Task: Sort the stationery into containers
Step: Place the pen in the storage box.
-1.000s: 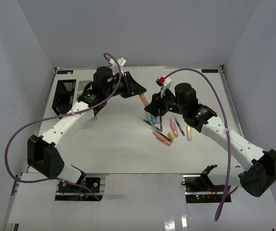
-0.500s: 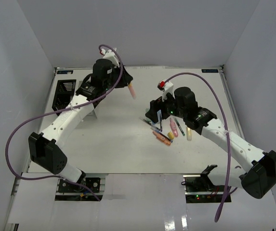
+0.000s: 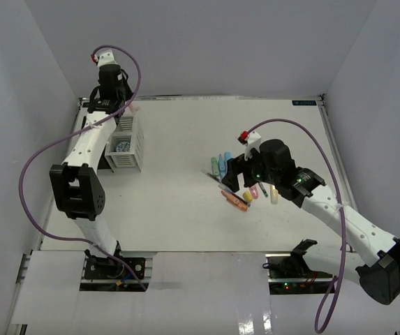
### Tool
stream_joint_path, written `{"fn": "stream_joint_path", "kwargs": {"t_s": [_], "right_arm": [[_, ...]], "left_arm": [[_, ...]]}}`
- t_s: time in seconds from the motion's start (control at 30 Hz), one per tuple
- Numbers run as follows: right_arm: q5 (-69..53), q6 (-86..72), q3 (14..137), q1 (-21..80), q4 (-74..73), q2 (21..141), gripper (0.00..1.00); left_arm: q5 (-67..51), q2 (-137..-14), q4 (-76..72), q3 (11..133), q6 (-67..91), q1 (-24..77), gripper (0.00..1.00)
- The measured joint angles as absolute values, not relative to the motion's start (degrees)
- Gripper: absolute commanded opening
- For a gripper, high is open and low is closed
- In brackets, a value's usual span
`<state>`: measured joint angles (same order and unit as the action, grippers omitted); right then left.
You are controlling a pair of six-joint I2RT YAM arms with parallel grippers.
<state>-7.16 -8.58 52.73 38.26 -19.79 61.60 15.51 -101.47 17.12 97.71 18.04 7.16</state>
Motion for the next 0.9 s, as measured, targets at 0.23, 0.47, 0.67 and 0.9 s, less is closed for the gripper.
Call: {"fn": "stream_joint_path", "kwargs": {"t_s": [0.23,0.47,0.67,0.9], "right_arm": [[-6.44,-9.06,50.65,38.26,-21.43,58.46,0.9],[-6.09,-10.09,49.1,38.26,-22.65,57.67,0.9],[-5.61,-10.68,48.84,38.26,-23.05,57.69,0.9],[-2.85,-13.17,48.84,38.24,-23.27,59.07,0.94]], "left_arm": [[17.37,-104.92,14.83,95.18,18.09,4.75,0.0],[18.26,-103.48,11.66,89.19,18.22,1.85,0.0],[18.52,-103.26,8.16,84.62,18.02,1.32,0.23],[17.89,-103.28,6.76,80.49,18.46,0.84,0.76]]}}
